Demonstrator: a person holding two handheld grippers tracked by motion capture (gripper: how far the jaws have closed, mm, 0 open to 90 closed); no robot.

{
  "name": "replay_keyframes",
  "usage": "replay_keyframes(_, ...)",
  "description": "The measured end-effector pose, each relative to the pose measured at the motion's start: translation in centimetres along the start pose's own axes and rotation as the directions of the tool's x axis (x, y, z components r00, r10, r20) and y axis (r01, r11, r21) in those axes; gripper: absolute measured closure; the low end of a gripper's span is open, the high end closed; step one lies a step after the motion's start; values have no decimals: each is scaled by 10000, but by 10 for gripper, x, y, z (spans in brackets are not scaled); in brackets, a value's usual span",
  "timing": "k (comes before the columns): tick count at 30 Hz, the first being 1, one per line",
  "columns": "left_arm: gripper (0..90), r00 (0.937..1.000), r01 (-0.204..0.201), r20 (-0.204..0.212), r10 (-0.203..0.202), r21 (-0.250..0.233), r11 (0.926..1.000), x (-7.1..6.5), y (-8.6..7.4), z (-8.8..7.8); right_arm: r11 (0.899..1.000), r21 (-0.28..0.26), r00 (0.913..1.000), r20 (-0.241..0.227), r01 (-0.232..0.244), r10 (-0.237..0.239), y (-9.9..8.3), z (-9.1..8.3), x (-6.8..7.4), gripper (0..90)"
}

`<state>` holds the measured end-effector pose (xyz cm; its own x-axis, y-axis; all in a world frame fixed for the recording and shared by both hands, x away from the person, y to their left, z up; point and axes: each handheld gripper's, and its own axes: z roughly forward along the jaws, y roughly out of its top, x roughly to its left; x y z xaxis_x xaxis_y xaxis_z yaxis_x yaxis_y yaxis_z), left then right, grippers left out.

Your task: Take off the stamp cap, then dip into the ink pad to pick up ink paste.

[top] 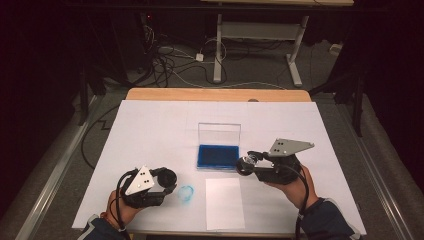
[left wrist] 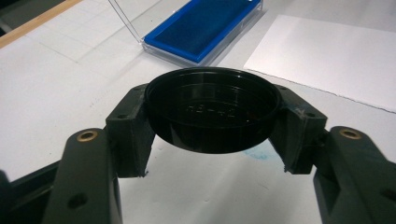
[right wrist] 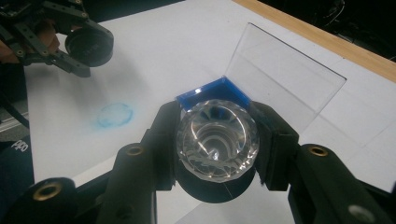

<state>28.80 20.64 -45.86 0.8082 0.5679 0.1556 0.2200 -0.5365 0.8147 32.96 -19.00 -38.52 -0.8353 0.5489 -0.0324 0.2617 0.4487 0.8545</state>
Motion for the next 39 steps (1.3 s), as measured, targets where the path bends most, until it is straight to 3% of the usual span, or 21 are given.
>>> replay_keyframes(23,365,9998,-140,156,137,172,9998,1,3,8,9998,77,9996,239,-174,172,-2,-2,-3,573)
replay_keyframes(39,365,9998,-204,82,202,196,9996,-4,4,3,9992,385,9997,235,-57,48,20,13,-13,573)
